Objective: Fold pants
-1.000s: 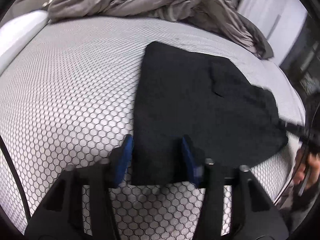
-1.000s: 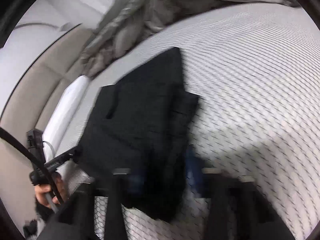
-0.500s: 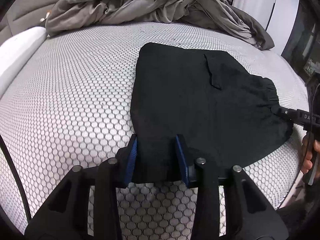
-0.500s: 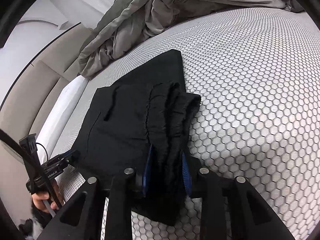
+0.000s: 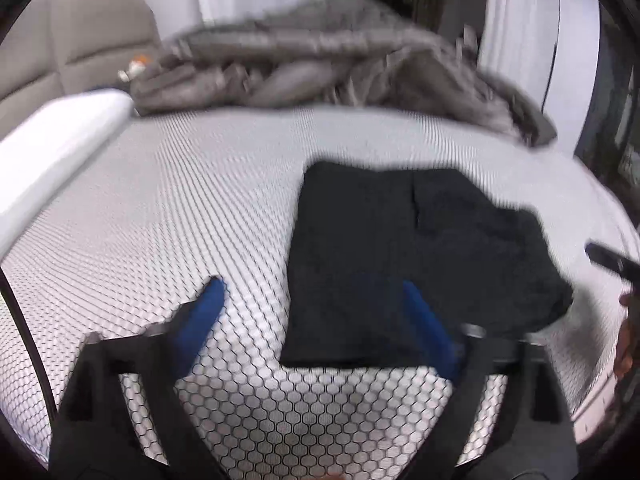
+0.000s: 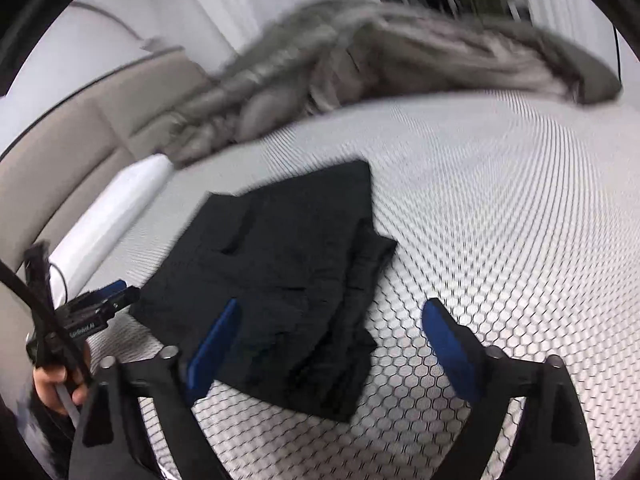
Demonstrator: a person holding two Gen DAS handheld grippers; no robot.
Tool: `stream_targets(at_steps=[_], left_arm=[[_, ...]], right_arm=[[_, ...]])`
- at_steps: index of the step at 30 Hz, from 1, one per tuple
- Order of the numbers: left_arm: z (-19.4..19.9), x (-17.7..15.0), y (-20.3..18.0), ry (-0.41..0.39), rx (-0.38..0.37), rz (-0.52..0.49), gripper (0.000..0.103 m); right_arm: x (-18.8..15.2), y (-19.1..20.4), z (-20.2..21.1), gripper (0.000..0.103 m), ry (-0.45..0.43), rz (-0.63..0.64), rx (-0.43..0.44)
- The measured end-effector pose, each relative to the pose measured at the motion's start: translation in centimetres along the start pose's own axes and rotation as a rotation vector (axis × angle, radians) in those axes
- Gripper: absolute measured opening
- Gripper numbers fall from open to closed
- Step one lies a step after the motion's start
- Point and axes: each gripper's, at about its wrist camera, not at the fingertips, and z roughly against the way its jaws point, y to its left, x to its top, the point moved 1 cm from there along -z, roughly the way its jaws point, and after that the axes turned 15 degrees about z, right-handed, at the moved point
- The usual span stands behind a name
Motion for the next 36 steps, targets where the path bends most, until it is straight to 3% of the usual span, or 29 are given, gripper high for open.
stream_targets(at_steps=[1,7,18,36], left_arm=[[0.7,-0.1,-0.1,-0.028,-0.014,0.004,0.102],[3.1,-0.7,-1.2,-0.110,-0.024,0.005,0.102],[2.4,-0.4,-2.0,-0.111,-0.060,0.001,0.102],[2.7,-0.6,-1.9,-0.129,-0.053,-0.030,0.102]], right_arm=[[0.0,0.4,0.6,0.103,-0.025,0.019,0.009],[-0.7,2.6,2.9,0.103,-0.124,0.127,0.021],[-1.1,3.5,2.8,0.103,-0.153,0.145,0.023],[-1.0,3.8,3.1,0.103,-0.179,0.171,0.018]])
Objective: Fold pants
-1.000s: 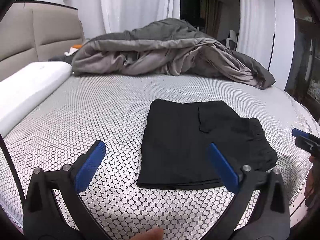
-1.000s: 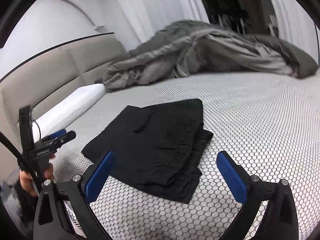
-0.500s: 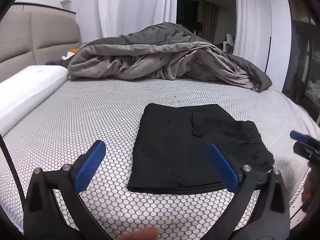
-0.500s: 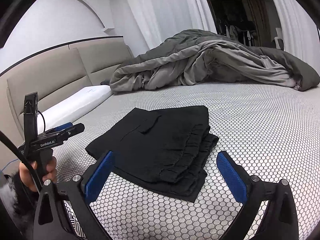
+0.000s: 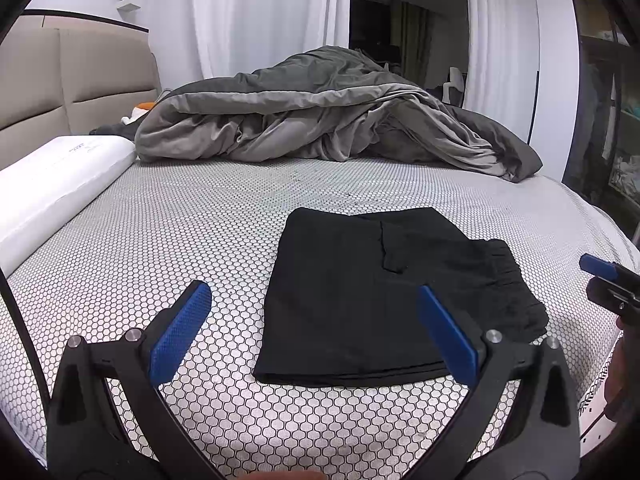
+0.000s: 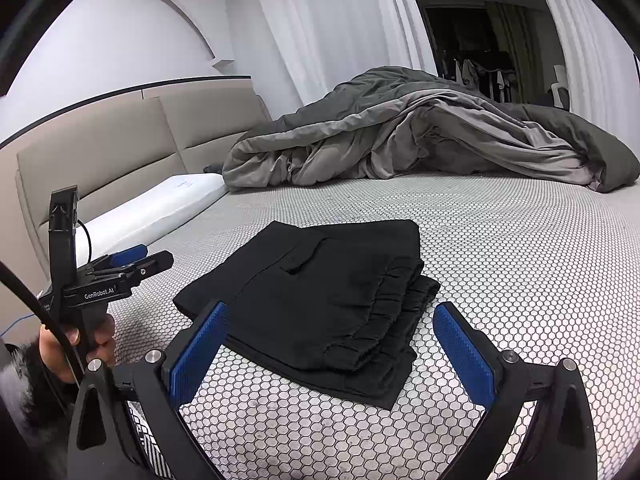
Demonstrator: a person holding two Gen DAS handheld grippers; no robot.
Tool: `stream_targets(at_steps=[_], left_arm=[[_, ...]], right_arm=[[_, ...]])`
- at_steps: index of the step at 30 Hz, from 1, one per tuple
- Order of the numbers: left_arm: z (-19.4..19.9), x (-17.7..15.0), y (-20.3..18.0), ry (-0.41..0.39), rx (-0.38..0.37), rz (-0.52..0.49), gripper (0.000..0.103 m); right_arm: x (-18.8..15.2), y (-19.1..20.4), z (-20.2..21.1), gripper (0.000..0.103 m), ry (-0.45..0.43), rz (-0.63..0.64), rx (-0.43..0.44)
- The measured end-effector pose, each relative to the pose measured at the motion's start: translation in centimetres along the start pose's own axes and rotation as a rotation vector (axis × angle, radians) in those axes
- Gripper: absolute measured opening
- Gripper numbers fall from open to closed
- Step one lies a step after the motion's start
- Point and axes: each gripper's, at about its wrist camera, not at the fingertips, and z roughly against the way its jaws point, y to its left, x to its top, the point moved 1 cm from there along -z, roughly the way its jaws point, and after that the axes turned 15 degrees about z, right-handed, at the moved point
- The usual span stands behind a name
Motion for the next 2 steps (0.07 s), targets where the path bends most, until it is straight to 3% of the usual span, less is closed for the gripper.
stream_targets(at_steps=[2], left_arm=[[0.10,-0.01,0.15,-0.001,-0.005,0.001,0.102]], right_arm=[[0.02,-0.01,-0.05,0.103,0.001,0.000,-0.004]])
